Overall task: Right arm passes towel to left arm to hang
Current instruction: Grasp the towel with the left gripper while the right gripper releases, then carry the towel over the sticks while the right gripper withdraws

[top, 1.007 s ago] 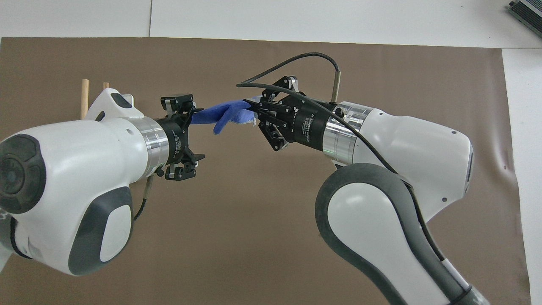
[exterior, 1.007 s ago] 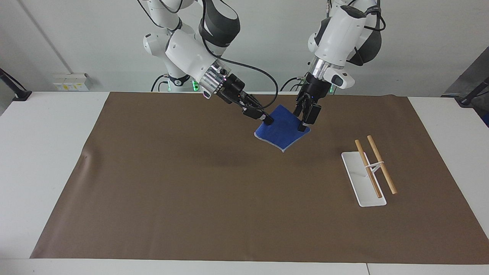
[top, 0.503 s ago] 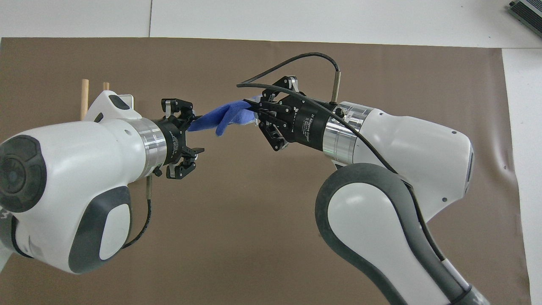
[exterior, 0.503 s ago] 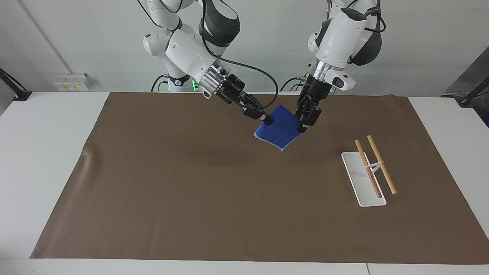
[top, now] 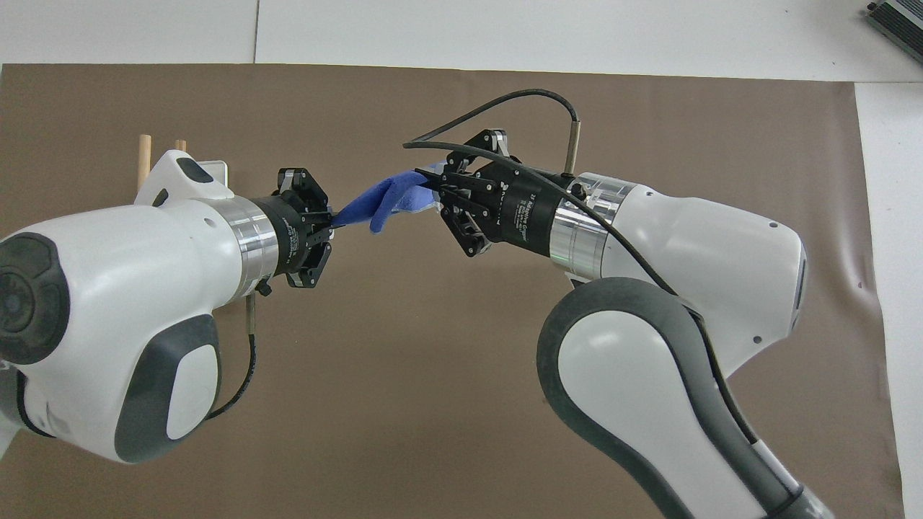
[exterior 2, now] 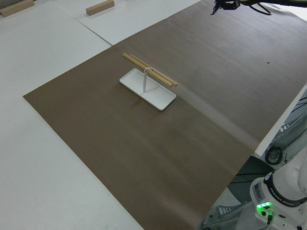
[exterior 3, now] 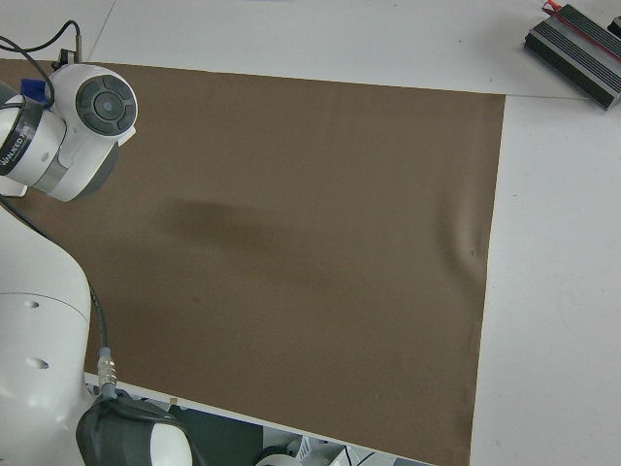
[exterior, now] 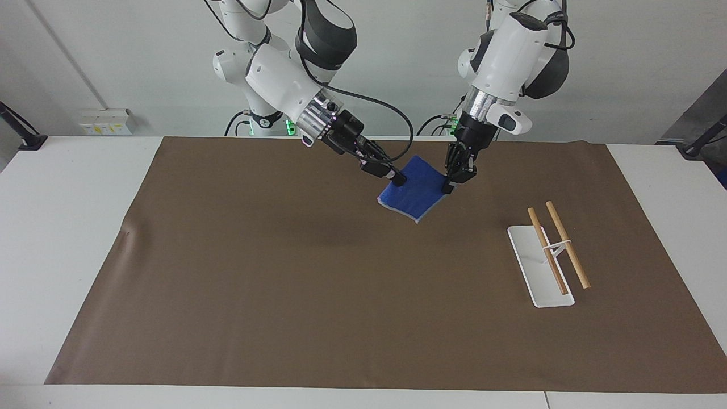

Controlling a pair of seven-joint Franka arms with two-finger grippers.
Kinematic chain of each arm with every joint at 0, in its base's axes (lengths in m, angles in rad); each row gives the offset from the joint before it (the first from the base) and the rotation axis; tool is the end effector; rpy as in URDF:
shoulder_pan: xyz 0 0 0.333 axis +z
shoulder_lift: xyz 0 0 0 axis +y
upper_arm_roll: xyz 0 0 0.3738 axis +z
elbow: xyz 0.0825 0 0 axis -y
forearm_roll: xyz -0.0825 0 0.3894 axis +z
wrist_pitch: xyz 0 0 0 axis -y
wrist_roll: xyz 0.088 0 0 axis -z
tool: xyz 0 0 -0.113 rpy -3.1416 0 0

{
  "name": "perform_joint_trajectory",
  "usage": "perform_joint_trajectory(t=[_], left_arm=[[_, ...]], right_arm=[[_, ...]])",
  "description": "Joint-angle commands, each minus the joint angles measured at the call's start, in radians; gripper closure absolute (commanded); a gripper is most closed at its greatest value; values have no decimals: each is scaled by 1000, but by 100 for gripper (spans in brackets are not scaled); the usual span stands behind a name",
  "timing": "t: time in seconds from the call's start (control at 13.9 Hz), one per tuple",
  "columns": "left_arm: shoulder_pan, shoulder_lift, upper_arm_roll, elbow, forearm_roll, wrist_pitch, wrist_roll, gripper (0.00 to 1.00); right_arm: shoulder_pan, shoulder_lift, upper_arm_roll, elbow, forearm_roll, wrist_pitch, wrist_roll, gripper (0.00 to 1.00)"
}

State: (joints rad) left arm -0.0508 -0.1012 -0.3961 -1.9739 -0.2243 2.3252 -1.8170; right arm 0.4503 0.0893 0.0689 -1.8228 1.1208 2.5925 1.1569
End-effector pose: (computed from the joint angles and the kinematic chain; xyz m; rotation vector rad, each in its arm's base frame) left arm 0.5091 -0.2602 0.6087 1.9732 1.8016 0.0648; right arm 0.5694 0.3066 0.6044 -1.5850 1.3832 0.2923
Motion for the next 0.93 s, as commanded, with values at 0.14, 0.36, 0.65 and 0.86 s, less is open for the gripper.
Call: perform_joint_trajectory(t=[0.14, 0.36, 0.65, 0.86], left_arm=[[12, -20, 5, -33, -20, 62, 28, 100], [38, 0, 23, -40, -20, 112, 157, 100], [40, 12, 109, -40, -20, 114, 306, 100], [42, 17, 187, -63, -20, 103, 395, 100]], right_arm=[[-16, -5, 8, -4, 27, 12, -9, 76], [-39, -8, 2, -9, 8, 6, -158, 0], [-123, -9, 0, -26, -63, -6, -423, 0], [-186, -6, 0, -46, -321, -23, -597, 0]])
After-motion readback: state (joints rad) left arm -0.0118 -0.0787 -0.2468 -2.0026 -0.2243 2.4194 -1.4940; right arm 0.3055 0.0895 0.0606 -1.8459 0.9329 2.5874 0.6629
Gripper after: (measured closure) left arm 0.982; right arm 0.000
